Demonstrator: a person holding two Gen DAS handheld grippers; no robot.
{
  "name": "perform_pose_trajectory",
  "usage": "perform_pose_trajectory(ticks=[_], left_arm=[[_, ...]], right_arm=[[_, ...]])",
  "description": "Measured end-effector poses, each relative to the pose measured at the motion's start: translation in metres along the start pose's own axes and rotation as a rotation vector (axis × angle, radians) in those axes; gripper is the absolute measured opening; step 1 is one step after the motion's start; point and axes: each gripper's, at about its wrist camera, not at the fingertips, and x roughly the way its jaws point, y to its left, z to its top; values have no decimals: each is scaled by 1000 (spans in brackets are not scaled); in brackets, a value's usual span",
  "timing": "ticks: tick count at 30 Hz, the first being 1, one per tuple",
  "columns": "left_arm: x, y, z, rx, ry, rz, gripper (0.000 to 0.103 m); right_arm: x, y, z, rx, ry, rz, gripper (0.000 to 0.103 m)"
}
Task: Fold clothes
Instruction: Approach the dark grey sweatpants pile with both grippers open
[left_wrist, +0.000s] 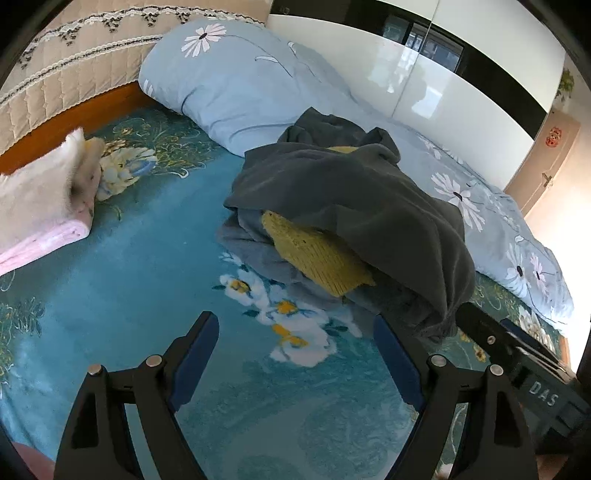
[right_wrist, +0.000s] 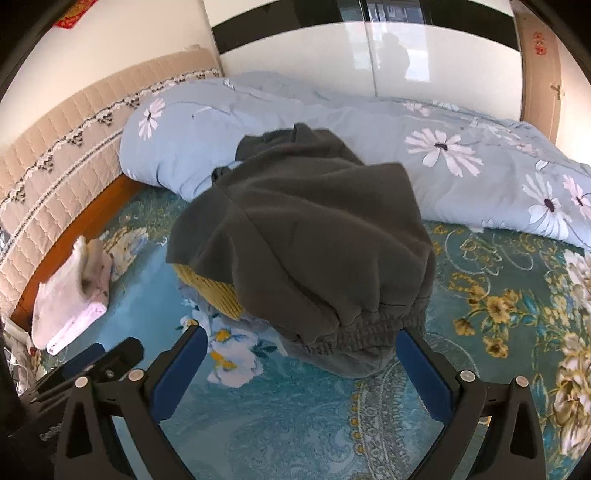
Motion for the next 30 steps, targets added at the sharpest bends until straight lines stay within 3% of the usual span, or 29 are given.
perform_pose_trajectory(ticks=[4, 8, 13, 22, 30], left_arm=[[1, 2, 2, -23, -30, 1, 98], [1, 4, 5, -38, -53, 2, 98], [3, -10, 4, -4, -65, 19, 98], [10, -17, 4, -27, -48, 28, 98], [12, -28, 7, -21, -52, 18, 98]], right_arm=[[-7, -5, -1, 1, -48, 0, 103], [17, -5, -3, -24, 40, -20, 103], [24, -23, 3, 37, 44, 31, 103], [10, -29, 24, 40, -57, 45, 103], [8, -36, 26, 39, -93, 45, 103]])
